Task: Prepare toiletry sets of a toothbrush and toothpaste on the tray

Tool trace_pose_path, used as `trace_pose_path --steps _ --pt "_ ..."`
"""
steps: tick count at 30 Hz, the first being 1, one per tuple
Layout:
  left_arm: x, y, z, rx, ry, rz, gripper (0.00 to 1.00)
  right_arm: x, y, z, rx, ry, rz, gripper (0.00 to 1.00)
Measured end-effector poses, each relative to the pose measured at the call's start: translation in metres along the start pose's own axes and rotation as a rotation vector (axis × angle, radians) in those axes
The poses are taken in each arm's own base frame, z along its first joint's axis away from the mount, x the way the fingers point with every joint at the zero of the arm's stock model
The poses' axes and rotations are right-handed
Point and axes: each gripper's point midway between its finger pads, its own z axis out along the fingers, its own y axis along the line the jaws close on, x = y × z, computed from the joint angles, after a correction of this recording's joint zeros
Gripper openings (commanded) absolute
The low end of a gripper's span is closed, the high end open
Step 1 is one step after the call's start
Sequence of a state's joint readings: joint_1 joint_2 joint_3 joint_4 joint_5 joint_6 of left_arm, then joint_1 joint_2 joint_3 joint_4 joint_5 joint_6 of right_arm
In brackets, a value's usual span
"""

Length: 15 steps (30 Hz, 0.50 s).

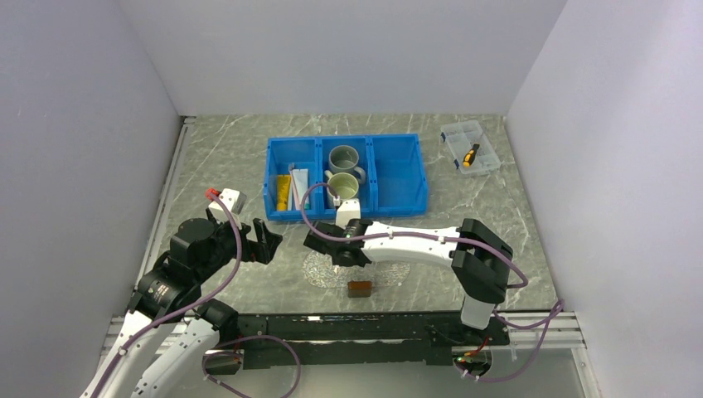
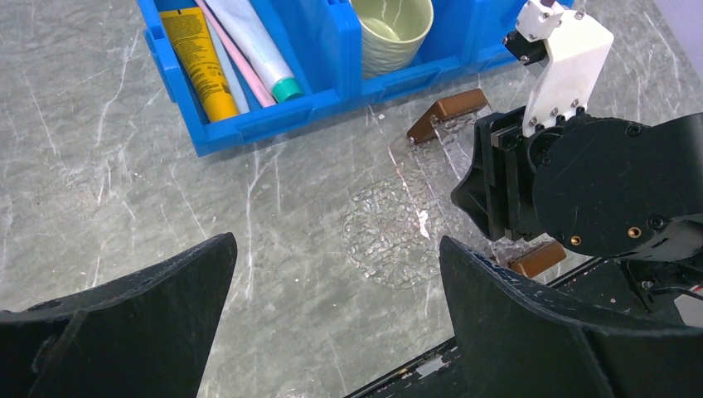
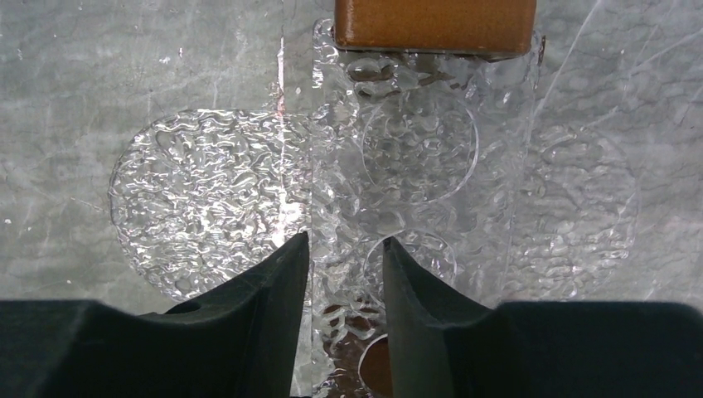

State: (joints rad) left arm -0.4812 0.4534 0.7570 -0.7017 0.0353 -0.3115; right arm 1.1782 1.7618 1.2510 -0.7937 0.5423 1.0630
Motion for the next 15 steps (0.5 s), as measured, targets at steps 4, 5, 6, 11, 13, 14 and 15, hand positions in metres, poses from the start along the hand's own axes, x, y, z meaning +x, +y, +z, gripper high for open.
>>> trace_pose_path --steps 4,5,6,11,13,14,15 --pt "0.000 0.000 0.000 0.000 0.000 0.000 0.99 -0.004 0.002 -0.002 -0.003 -0.007 0.004 0.46" --pt "0.000 0.000 0.000 0.000 0.000 0.000 0.99 -0.005 0.003 -0.002 -0.006 -0.008 0.007 0.47" --pt "0.000 0.000 0.000 0.000 0.000 0.000 0.99 -0.006 0.003 -0.003 -0.006 -0.010 0.007 0.49" --pt "0.000 0.000 0.000 0.000 0.001 0.000 0.99 -0.009 0.004 -0.006 -0.008 -0.014 0.005 0.54" --pt "0.000 0.000 0.000 -0.001 0.002 0.000 0.99 -0.011 0.005 -0.008 -0.009 -0.015 0.003 0.56" --pt "0.000 0.000 0.000 -0.001 0.002 0.000 0.99 -0.012 0.006 -0.009 -0.010 -0.016 0.001 0.56" --pt "0.000 0.000 0.000 -0.001 0.002 0.000 0.99 -0.014 0.006 -0.010 -0.011 -0.019 -0.002 0.56"
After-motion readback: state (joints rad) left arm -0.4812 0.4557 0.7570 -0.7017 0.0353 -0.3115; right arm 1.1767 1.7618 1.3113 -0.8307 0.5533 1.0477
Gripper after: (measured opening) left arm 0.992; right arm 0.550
